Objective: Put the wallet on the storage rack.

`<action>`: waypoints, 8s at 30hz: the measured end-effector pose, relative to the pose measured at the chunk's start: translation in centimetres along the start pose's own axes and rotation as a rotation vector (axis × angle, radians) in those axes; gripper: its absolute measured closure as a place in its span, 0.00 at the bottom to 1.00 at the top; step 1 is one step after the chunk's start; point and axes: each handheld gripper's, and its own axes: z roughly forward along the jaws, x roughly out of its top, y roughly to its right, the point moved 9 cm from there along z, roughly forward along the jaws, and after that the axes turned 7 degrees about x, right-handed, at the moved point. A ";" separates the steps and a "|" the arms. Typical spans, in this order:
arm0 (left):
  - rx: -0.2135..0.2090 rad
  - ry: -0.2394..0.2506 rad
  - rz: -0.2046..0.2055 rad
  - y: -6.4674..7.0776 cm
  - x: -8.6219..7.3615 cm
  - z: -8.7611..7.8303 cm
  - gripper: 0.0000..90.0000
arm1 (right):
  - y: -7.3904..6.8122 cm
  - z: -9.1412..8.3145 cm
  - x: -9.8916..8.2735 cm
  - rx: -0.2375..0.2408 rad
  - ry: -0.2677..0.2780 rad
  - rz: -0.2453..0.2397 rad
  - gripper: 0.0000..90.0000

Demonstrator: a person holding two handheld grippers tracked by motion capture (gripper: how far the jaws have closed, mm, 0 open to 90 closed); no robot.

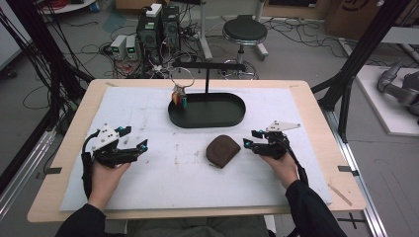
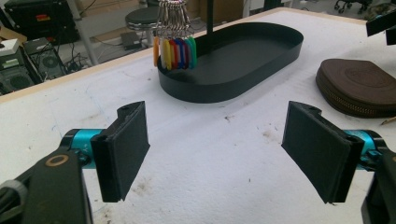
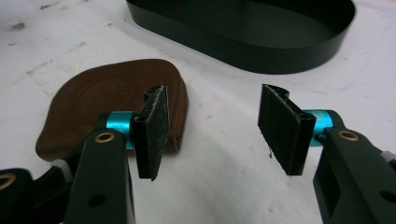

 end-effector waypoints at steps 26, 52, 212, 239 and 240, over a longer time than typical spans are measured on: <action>-0.024 -0.025 0.017 0.8 -0.4 0.1 0.25 | -0.4 3.1 -0.6 0.108 -0.079 0.133 0.59; -0.078 -0.030 0.028 2.3 0.0 1.2 0.25 | -3.2 1.7 0.7 0.176 -0.064 -0.003 1.00; -0.285 -0.095 0.215 9.1 10.5 13.0 0.76 | 2.0 -6.8 2.5 -0.091 0.234 -0.057 0.44; -0.215 -0.336 0.285 9.1 7.6 20.8 0.76 | 2.0 -6.5 2.4 -0.073 0.228 -0.051 0.44; -0.216 -0.342 0.284 9.2 7.3 21.1 0.76 | 2.0 -6.5 2.5 -0.073 0.229 -0.051 0.44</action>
